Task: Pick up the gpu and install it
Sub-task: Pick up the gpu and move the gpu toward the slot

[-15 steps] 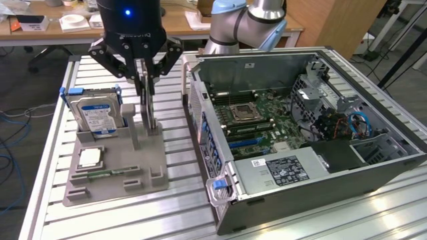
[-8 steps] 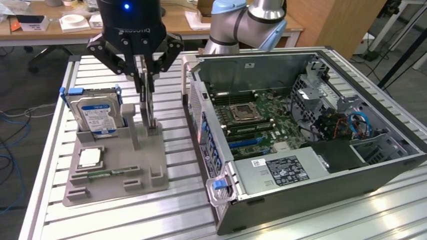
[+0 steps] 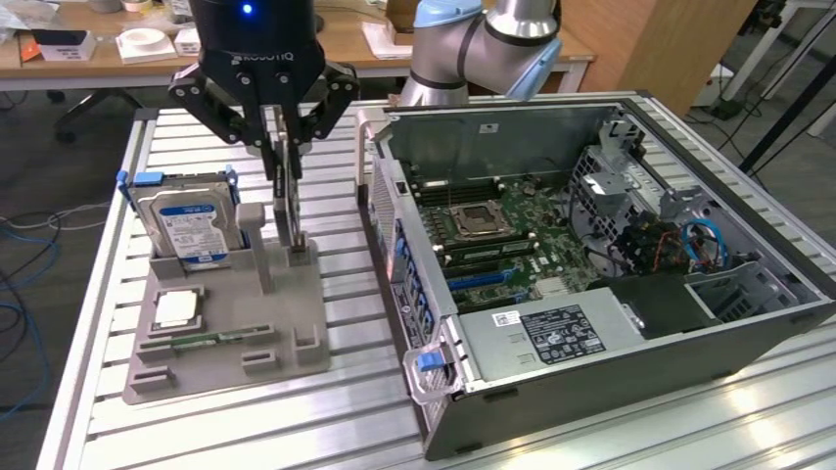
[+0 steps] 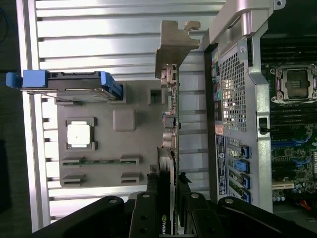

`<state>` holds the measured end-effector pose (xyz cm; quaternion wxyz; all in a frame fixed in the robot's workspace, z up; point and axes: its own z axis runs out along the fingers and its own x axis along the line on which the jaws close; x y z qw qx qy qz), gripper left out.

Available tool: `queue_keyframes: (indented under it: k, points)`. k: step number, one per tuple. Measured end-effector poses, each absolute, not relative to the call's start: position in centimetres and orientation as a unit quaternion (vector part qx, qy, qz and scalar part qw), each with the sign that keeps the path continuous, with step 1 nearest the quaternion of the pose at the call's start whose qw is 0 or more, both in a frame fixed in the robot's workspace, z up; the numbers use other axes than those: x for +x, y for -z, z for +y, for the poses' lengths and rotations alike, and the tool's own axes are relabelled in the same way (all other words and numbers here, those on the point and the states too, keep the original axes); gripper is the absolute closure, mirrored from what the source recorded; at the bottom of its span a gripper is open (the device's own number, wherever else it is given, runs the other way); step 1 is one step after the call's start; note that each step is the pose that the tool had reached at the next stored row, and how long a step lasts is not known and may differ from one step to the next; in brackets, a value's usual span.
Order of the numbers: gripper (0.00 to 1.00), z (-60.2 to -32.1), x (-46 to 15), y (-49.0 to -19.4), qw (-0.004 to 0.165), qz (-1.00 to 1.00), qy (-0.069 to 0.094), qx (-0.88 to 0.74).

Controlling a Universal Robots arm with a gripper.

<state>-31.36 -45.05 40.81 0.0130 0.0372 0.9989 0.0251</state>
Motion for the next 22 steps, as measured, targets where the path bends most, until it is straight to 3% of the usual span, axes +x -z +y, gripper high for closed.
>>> queue_keyframes:
  k: [22]
  points:
    - [0.74, -45.04, -31.35, -41.37, 0.013, 0.999, -0.025, 0.037]
